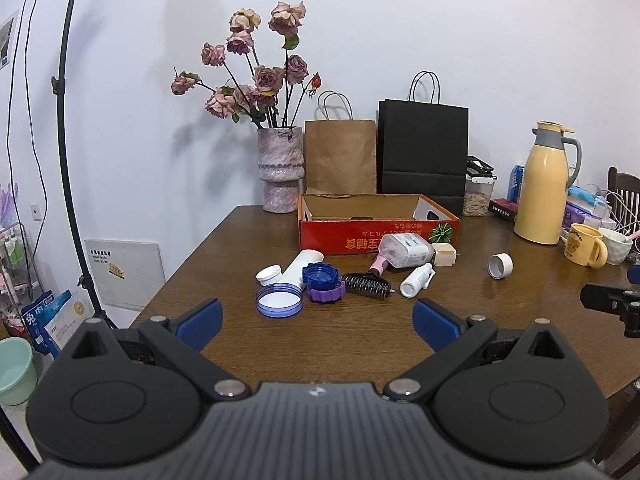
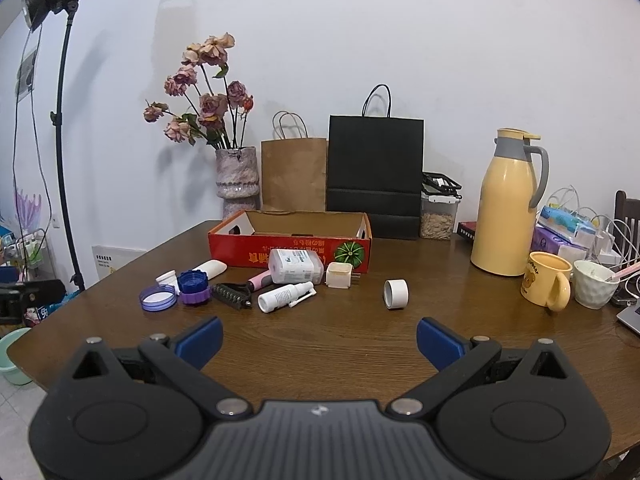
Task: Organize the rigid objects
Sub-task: 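Reach the left tool to the blue-rimmed lid while the right tool reaches the white tape roll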
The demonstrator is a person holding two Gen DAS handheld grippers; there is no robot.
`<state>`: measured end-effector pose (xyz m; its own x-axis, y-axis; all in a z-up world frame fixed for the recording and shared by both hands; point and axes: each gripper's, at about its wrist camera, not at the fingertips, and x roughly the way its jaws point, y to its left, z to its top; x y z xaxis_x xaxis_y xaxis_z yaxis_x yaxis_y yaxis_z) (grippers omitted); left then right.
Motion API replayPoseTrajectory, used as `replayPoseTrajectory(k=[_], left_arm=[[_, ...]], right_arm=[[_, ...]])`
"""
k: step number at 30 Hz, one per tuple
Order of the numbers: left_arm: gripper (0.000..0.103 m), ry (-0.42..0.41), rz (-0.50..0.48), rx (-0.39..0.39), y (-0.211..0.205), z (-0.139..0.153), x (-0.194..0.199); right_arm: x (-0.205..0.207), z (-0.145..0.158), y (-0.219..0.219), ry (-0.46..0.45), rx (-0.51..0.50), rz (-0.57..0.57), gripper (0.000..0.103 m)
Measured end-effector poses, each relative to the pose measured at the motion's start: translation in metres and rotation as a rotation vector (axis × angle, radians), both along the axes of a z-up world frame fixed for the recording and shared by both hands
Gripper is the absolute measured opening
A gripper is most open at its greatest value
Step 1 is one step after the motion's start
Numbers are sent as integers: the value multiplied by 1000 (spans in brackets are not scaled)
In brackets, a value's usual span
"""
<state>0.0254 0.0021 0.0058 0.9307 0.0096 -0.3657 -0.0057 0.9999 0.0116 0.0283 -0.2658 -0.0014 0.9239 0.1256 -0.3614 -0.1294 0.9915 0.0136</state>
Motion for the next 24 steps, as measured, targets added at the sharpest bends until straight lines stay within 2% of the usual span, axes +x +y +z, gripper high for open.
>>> replayPoseTrajectory(k=[8, 24], left_arm=[[103, 17, 13, 9, 2, -6, 23], [103, 85, 43, 8, 15, -28, 93]], right_arm=[[26, -7, 1, 15, 3, 1, 103], [101, -27, 8, 80, -4, 10, 103]])
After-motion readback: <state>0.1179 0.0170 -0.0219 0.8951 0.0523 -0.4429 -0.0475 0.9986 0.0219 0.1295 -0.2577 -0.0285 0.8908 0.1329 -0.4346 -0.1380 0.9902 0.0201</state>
